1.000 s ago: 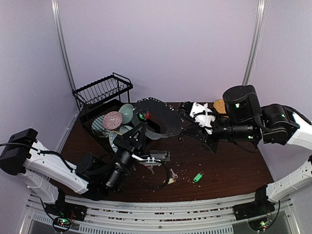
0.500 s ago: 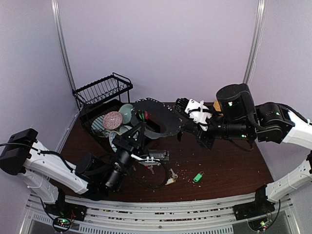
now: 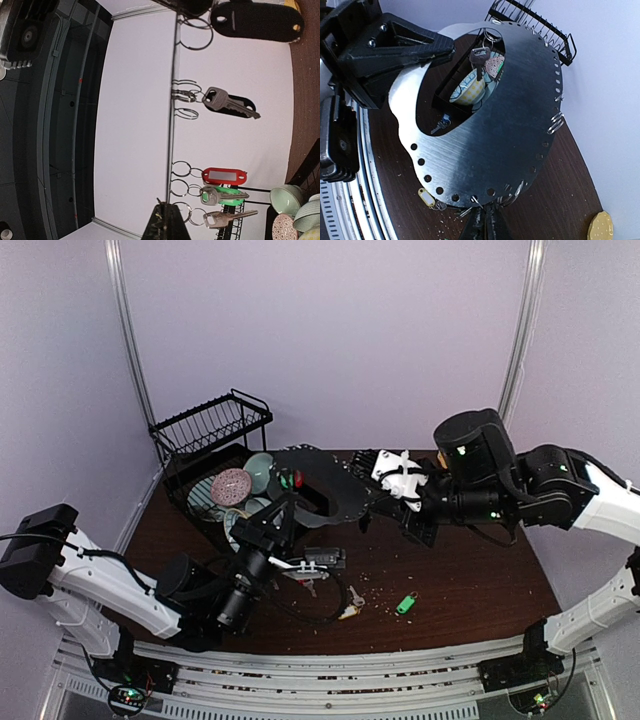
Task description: Put the keys on the keyring
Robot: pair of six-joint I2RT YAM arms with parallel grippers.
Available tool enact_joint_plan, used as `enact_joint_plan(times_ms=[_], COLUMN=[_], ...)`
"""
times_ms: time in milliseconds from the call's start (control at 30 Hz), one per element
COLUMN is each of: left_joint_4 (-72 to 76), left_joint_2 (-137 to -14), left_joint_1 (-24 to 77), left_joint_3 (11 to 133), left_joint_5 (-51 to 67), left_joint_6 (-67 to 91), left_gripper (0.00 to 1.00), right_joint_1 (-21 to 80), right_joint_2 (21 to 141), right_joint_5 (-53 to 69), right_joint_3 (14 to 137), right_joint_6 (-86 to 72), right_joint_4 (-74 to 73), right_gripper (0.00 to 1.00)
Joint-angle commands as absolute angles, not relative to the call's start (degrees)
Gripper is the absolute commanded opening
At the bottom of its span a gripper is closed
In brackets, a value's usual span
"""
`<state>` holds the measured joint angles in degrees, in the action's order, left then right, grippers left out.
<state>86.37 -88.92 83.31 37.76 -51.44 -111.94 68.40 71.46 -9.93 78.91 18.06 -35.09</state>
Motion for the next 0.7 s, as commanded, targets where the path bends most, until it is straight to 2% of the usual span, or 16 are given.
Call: enact_joint_plan(times_ms=[0, 100, 233, 333, 433, 667], left_joint_4=[90.7, 91.2, 91.5, 91.4, 92.1, 91.3], left_joint_2=[-87.6, -88.1, -88.7, -88.7, -88.8, -88.9], left_joint_1=[84.3, 84.4, 84.4, 84.4, 84.4, 84.4], left_joint_3=[39.6, 39.9, 40.7, 41.3, 41.8, 42.9], left_joint_5=[-48.4, -49.0, -49.7, -49.8, -49.8, -49.9], left_joint_6=[-121.9, -121.5, -120.6, -119.8, -119.3, -118.4], left_gripper=[0.0, 0.0, 0.0, 0.0, 0.0, 0.0], right_joint_1=[66.3, 64.2, 63.5, 62.9, 61.9, 59.3], right_joint_2=[65.4, 61.7, 58.3, 56.7, 54.9, 50.6], right_joint_5=[1.7, 4.7, 8.0, 8.1, 10.0, 10.5], right_joint_3=[71.6, 67.4, 63.7, 61.0, 58.6, 50.1], right_joint_6=[16.6, 13.9, 11.9, 9.5, 6.9, -1.5], right_joint_4=[-24.5, -19.2, -14.6, -11.7, -9.2, 3.4], right_gripper=[0.07, 0.1, 0.2, 0.15, 0.14, 0.25])
